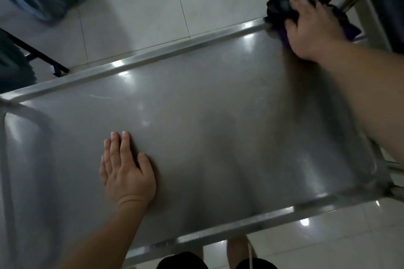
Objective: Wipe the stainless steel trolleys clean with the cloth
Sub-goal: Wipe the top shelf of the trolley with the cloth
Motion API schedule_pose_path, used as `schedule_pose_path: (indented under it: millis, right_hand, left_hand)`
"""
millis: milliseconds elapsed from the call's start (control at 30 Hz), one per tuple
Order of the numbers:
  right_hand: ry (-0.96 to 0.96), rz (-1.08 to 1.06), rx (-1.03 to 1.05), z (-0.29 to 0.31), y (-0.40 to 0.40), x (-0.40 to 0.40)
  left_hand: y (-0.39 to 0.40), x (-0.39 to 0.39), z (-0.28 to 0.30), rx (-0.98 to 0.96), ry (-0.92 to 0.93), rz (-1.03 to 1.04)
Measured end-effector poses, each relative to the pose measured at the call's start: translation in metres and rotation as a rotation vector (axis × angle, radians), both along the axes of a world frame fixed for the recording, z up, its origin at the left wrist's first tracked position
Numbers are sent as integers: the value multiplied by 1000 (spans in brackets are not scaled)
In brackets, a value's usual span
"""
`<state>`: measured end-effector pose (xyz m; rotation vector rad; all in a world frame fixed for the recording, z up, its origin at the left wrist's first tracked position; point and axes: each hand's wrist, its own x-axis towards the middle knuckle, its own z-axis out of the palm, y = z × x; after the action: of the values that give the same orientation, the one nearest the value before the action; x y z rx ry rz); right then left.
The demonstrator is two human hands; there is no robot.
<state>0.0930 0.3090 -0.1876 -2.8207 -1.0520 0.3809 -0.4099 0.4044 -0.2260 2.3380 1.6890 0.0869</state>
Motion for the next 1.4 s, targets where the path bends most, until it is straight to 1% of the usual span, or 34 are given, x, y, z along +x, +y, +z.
schedule_pose_path:
  millis: [167,400,633,700,767,800,867,967,1033,1100,1167,1200,1267,1333,1400]
  right_hand:
    - [18,22,22,-3,-31,-22]
    - [38,-36,47,-15,-148,-99]
    - [82,-103,10,-18,-268,-205]
    - [80,-164,-24,-19,-276,-227]
    - [63,-238,-31,-19,-264,-250]
    - [42,-238,-22,-18,-253,-266]
    - [15,-138,12,-18,-230,-310]
    - [46,149,25,-22,-191,-389]
    - [103,355,3,-23,-158,-435]
    - [155,558,-7,-22,-134,-463]
    - [185,706,-3,-23,-121,-468]
    - [188,745,14,-24,-120,-463]
    - [186,745,56,-25,-129,-446]
    - [167,650,86,-25,-152,-413]
    - [122,561,88,-24,-179,-362]
  left_hand:
    - [-1,-2,2,-7,8,2]
    - [-4,-1,9,-41,-4,-4]
    - [-4,-3,8,-39,-5,5]
    - [-4,-4,6,-32,-7,6]
    - [-2,-5,4,-29,-10,5]
    - [-2,-5,3,-27,-10,2]
    - [-2,-5,1,-22,-15,-1]
    - [-3,-6,0,-13,-23,14]
    - [-3,-6,-1,-9,-19,14]
    - [-2,-6,-1,-14,-17,9]
    - [-2,-7,-2,-17,-18,8]
    - [-2,-8,-3,-12,-19,5]
    - [-1,-9,-6,-5,-23,4]
    - [-1,-10,-7,-2,-23,7]
    - [-1,-10,-8,0,-24,0]
